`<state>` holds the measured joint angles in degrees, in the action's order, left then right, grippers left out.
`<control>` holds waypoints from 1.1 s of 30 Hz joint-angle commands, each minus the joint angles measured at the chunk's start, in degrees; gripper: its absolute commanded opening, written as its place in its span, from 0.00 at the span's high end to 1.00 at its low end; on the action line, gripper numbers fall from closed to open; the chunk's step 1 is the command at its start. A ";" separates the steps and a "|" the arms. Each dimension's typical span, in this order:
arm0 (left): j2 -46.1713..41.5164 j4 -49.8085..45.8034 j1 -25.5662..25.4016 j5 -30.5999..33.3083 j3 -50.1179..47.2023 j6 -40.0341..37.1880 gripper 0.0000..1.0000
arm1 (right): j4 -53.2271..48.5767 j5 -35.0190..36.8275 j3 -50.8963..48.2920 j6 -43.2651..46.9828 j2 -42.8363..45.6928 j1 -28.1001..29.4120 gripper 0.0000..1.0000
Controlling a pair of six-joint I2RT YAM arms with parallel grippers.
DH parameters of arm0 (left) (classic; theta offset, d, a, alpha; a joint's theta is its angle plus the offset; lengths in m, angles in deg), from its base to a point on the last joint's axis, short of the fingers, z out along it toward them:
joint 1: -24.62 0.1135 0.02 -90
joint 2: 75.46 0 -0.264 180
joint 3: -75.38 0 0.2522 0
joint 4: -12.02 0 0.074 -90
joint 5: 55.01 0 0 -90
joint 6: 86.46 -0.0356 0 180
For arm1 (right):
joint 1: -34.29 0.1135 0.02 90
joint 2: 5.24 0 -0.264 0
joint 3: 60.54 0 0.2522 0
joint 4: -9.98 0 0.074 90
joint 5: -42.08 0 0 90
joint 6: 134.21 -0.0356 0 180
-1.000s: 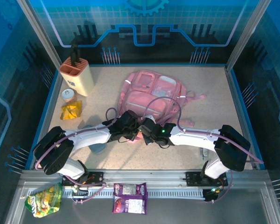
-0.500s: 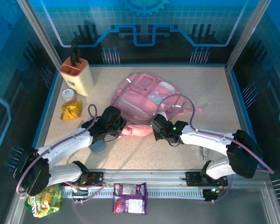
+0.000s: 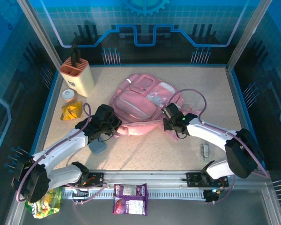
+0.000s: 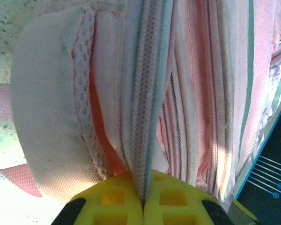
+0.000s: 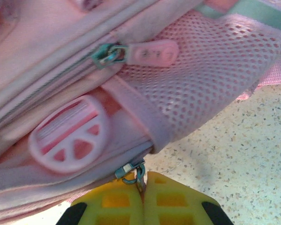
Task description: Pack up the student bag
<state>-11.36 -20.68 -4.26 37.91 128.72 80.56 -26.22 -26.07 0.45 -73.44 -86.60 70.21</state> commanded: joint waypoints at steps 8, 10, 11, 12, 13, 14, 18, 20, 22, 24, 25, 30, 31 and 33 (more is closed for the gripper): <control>-0.39 -2.13 2.60 3.06 0.31 -5.31 1.00 | -3.32 1.70 0.35 3.68 2.23 -7.02 1.00; -0.04 -2.94 2.70 2.92 0.90 -6.10 1.00 | -3.52 -1.34 0.69 4.67 1.81 -8.14 1.00; -0.11 -2.68 2.69 2.44 1.01 -6.87 1.00 | -3.66 -3.05 1.01 5.38 1.97 -8.28 1.00; -0.34 -1.96 2.64 1.81 0.94 -7.73 1.00 | -3.90 -5.22 1.37 5.98 2.47 -8.24 1.00; -0.46 -1.10 2.31 1.03 0.74 -8.50 1.00 | -4.41 -6.84 1.66 6.00 3.56 -8.10 1.00; -0.40 -0.33 2.03 0.17 0.76 -9.51 0.97 | -4.78 -8.25 1.73 5.89 4.72 -7.91 1.00; -0.81 -1.36 0.26 -0.62 2.28 -12.69 0.71 | -5.09 -14.48 2.06 5.30 10.23 -8.16 0.68; -1.89 -3.86 -1.70 1.76 3.88 -14.11 0.62 | -5.84 -16.24 2.84 4.09 11.60 -8.75 0.56; -3.06 -5.72 -5.00 6.84 5.51 -15.70 0.55 | -5.95 -20.13 5.16 2.82 11.26 -10.19 0.44; -2.75 -6.77 -6.93 9.72 7.05 -16.63 0.51 | -6.56 -23.10 7.77 1.17 9.13 -11.43 0.37; -2.03 -7.07 -7.46 9.66 8.01 -17.27 0.49 | -6.97 -23.59 9.17 0.29 7.44 -11.78 0.35; 3.55 -6.89 -12.51 12.50 13.42 -20.01 0.39 | -8.27 -23.68 15.02 -5.94 -0.57 -14.67 0.28; 4.80 -6.83 -13.53 13.12 14.47 -20.43 0.36 | -8.25 -24.23 15.58 -7.61 -2.01 -15.85 0.30; 7.88 -6.67 -15.45 13.93 16.57 -20.97 0.34 | -6.00 -26.51 16.44 -9.75 -4.77 -17.74 0.35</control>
<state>-6.60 -25.88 -17.62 48.14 142.31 62.44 -31.58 -49.46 15.26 -77.51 -88.41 55.24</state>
